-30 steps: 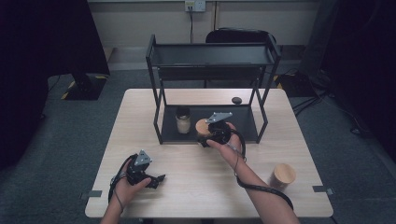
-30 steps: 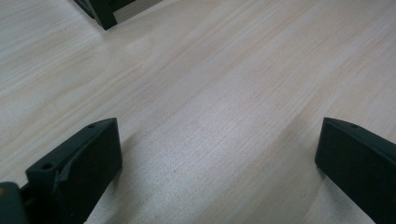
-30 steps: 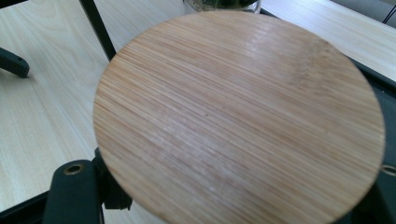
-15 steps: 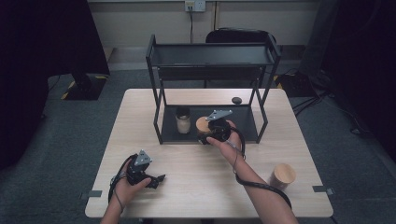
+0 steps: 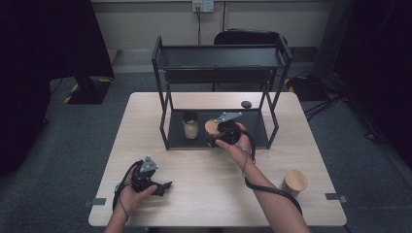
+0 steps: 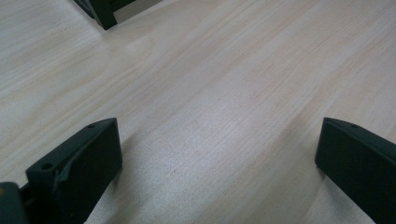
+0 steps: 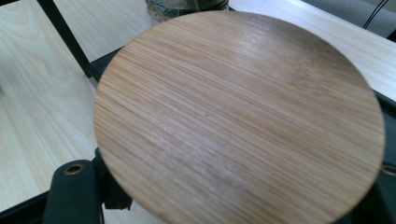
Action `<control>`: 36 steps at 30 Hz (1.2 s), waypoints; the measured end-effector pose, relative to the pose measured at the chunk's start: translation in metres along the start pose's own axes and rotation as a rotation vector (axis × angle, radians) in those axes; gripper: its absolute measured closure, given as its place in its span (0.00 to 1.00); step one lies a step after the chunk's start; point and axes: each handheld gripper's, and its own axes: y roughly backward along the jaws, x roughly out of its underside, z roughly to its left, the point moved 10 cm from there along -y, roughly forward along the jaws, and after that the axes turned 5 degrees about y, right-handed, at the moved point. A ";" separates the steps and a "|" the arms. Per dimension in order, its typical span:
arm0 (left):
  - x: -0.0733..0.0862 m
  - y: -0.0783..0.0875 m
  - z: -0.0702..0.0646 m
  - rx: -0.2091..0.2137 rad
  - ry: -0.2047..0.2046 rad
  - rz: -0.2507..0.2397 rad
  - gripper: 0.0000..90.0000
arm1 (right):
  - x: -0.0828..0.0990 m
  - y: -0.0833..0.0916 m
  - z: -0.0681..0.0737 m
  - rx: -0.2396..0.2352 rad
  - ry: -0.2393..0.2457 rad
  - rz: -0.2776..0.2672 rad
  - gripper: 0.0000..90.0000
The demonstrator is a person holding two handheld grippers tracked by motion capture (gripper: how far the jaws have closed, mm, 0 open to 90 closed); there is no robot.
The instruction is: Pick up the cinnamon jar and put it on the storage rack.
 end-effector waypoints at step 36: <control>0.000 0.000 0.000 0.000 0.000 0.000 0.00 | -0.004 -0.020 -0.008 0.016 -0.008 0.019 0.28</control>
